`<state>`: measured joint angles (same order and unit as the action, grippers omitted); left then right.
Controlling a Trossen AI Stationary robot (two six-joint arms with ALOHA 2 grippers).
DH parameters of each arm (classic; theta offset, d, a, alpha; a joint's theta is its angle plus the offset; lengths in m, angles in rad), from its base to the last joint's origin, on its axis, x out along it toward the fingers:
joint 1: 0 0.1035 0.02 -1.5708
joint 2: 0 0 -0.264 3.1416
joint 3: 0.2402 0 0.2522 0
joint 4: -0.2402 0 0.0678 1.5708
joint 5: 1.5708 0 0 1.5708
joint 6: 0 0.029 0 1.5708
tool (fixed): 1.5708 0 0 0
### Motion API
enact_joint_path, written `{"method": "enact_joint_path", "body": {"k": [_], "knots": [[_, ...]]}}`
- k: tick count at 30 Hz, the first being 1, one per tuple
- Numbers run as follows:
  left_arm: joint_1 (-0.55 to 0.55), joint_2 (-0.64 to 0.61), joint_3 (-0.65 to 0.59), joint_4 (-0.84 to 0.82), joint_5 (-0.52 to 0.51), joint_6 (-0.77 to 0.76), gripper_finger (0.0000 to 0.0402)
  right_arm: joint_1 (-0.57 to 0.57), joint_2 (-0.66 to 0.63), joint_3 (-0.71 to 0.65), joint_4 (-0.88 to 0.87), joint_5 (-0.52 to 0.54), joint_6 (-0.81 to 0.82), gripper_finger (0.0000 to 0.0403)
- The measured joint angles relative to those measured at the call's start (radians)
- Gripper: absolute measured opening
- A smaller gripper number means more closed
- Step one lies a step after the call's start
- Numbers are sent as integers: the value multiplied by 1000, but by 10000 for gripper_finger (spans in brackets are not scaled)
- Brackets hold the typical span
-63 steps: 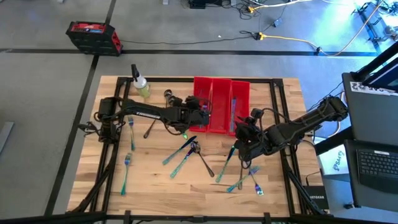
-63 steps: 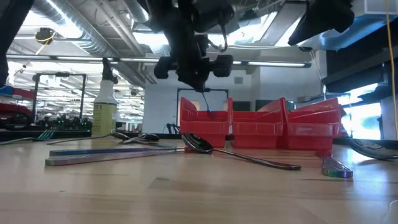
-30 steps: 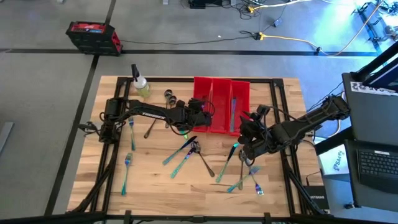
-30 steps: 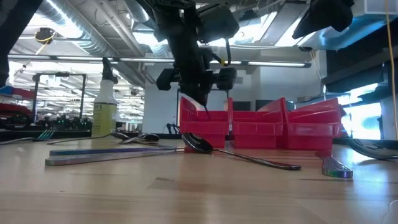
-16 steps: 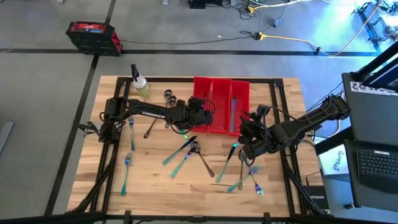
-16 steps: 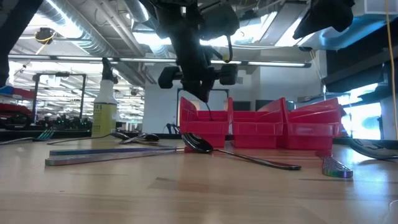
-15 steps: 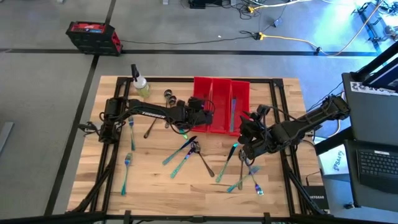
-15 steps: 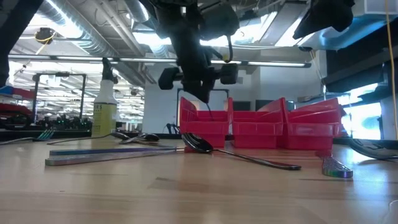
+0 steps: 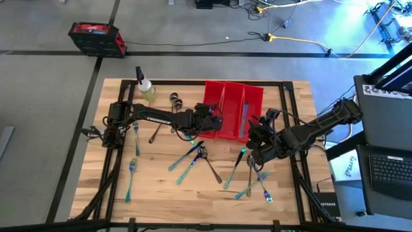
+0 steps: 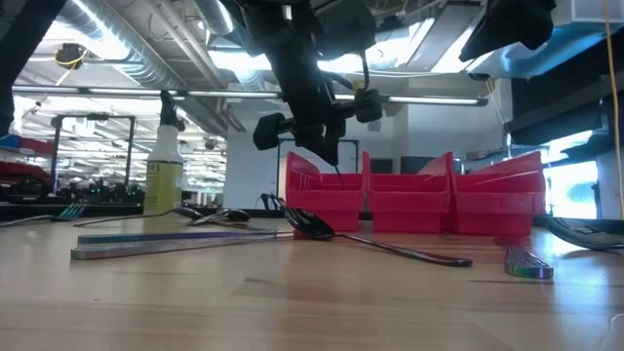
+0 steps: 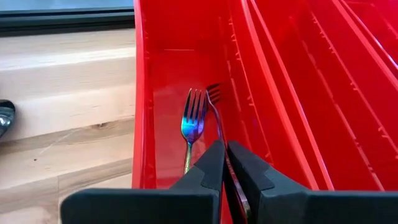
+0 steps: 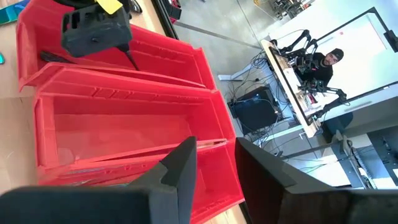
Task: Sort silverware
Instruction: Put the blue fork into the left red silverware bin, then put the blue knife into the right red silverware bin
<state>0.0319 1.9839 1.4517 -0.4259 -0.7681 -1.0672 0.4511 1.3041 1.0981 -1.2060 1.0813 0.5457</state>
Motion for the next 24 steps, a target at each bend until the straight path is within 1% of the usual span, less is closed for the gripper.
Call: {"method": "enact_joint_path", "body": {"k": [5,8,12,20,24], "knots": [[0,0,0,-2,0,0,4,0,0,0,0,0,0,95],[1,0,0,-2,4,8,16,0,0,0,0,0,0,95],[0,0,0,-2,18,32,46,0,0,0,1,0,0,95],[3,0,0,0,25,50,124,0,0,0,1,-1,0,95],[12,0,0,0,24,65,149,0,0,0,2,0,0,95]]}}
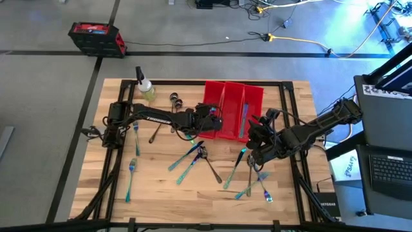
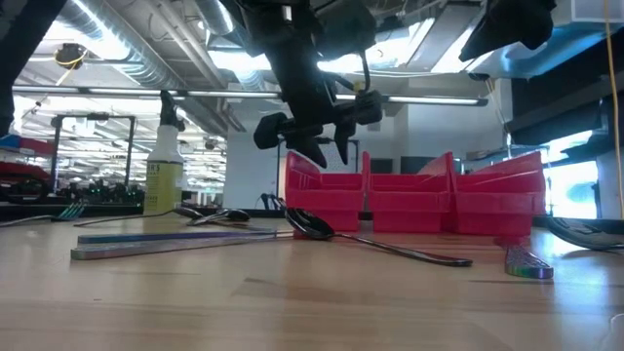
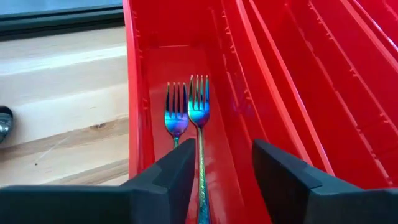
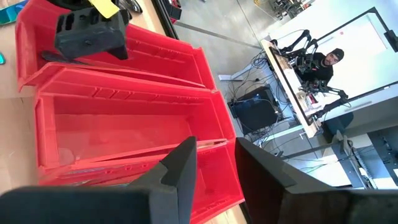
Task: Sort silverware
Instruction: Put the blue knife into the right red silverware bin
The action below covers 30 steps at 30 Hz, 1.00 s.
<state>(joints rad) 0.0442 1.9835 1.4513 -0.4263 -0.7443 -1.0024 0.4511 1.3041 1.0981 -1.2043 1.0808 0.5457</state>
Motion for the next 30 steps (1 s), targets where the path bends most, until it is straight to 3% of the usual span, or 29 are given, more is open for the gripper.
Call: {"method": "enact_joint_path", "body": {"k": [6,11,16,22,26,30], "knots": [[4,-62,-2,-9,15,153,157,0,0,0,2,44,4,95],[-11,-204,-4,-97,-2,357,156,0,0,0,10,-84,-1,95],[40,-353,-4,-118,186,687,153,0,0,0,64,-265,-1,95],[112,-476,-4,-169,272,992,152,0,0,0,149,-470,0,95],[161,-546,-4,-144,370,1037,152,0,0,0,199,-554,0,95],[182,-600,-4,-124,539,1102,152,0,0,0,201,-559,-1,95]]}}
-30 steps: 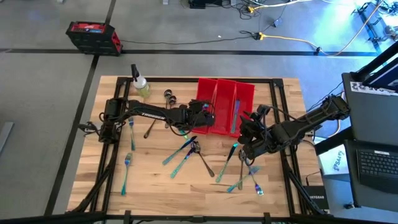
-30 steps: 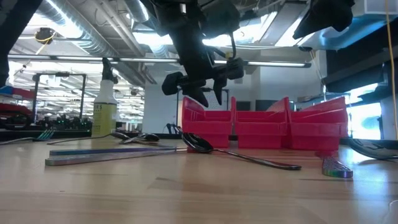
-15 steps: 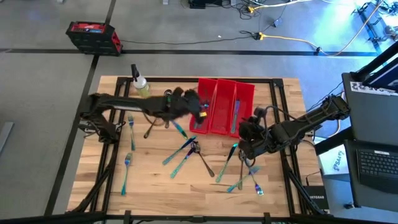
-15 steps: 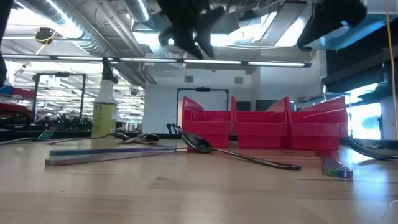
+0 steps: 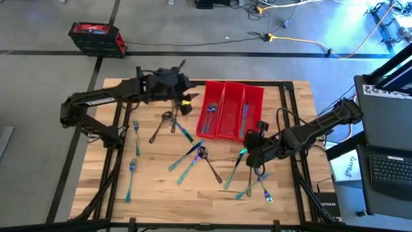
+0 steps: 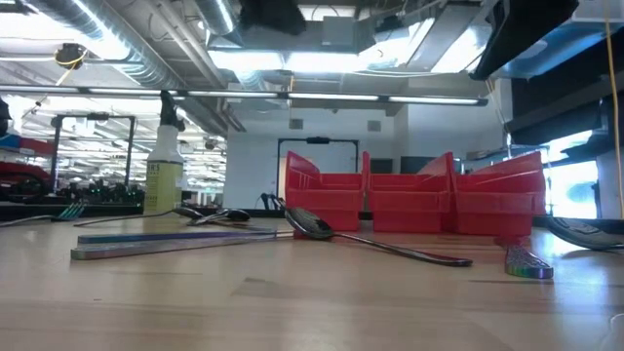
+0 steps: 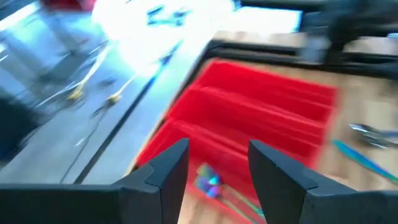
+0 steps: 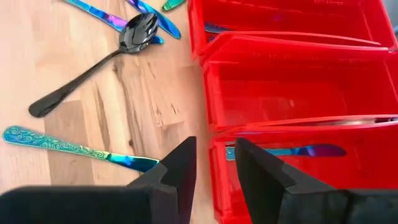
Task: Sort silverware
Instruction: Put the blue knife into the right red silverware bin
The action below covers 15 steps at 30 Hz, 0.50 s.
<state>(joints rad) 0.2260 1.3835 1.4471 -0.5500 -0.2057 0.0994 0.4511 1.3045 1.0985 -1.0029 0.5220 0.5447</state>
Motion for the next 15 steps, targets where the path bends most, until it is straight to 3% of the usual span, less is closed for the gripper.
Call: {"method": "enact_joint_path", "body": {"k": [4,10,15], "knots": [[-6,-24,0,32,157,47,152,0,0,0,-36,0,-2,95],[-54,-24,-13,87,179,47,152,0,0,0,-62,9,-3,95],[-75,-102,-145,239,141,34,152,0,0,0,-60,9,-3,95]]}}
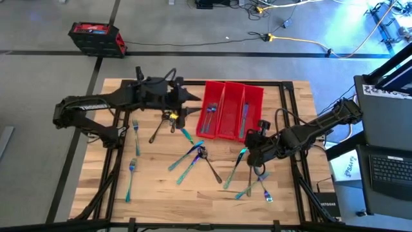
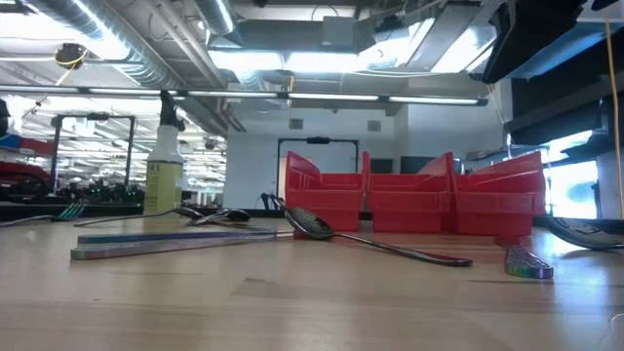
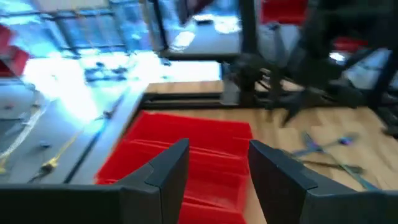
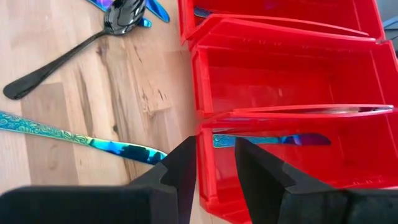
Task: Sort silverware
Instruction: Put the blue knife into the right red silverware bin
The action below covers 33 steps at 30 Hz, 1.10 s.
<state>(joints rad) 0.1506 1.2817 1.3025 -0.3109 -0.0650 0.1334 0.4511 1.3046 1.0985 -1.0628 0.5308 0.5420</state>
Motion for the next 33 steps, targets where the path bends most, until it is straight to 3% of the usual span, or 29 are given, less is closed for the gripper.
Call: {"method": "enact_joint_path", "body": {"k": [9,17,24,27,33], "knots": [[6,-161,-309,221,-65,-69,152,0,0,0,24,9,4,95],[35,-155,-464,353,-67,-73,152,0,0,0,28,-25,3,95],[51,-152,-594,543,61,-163,152,0,0,0,55,-26,4,95],[-2,-147,-664,599,94,-221,150,0,0,0,81,-27,3,95],[-243,-84,-769,746,85,-70,109,0,0,0,102,-27,3,95]]}}
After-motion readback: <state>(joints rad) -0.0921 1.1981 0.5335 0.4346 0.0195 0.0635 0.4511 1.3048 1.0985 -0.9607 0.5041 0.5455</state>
